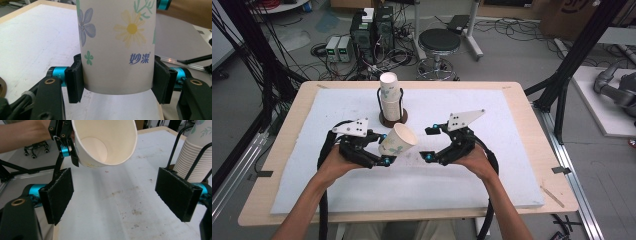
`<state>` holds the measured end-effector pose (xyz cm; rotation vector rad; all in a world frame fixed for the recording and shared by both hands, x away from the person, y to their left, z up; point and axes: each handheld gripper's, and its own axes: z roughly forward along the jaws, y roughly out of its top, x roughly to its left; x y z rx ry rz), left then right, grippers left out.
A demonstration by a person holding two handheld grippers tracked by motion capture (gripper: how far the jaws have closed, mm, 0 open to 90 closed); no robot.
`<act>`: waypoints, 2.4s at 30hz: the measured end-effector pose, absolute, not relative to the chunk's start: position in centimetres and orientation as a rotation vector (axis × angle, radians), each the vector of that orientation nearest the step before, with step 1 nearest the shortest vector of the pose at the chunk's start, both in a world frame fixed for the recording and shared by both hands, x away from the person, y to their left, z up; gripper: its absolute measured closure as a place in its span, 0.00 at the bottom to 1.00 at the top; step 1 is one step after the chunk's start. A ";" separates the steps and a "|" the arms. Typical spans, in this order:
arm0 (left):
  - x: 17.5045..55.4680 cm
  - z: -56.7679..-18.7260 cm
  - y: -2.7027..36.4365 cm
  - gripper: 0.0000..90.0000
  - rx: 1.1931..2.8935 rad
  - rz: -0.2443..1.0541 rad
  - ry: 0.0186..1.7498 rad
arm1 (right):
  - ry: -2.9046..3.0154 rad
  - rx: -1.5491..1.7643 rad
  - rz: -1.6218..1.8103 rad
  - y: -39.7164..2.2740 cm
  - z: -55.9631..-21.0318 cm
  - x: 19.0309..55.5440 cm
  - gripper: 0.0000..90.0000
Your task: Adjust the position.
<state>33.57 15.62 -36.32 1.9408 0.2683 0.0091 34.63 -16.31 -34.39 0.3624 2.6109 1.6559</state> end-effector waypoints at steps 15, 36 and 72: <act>33.5 -37.8 15.1 0.41 1.791 0.014 0.271 | 2.573 0.344 1.760 -15.6 -35.4 34.5 0.17; 33.4 -38.4 14.3 0.41 1.748 0.002 0.241 | 2.541 0.330 1.887 -14.5 -36.2 34.5 0.18; 33.1 -38.6 13.0 0.41 1.747 -0.029 0.165 | 2.499 0.252 2.095 -13.3 -36.0 34.9 0.37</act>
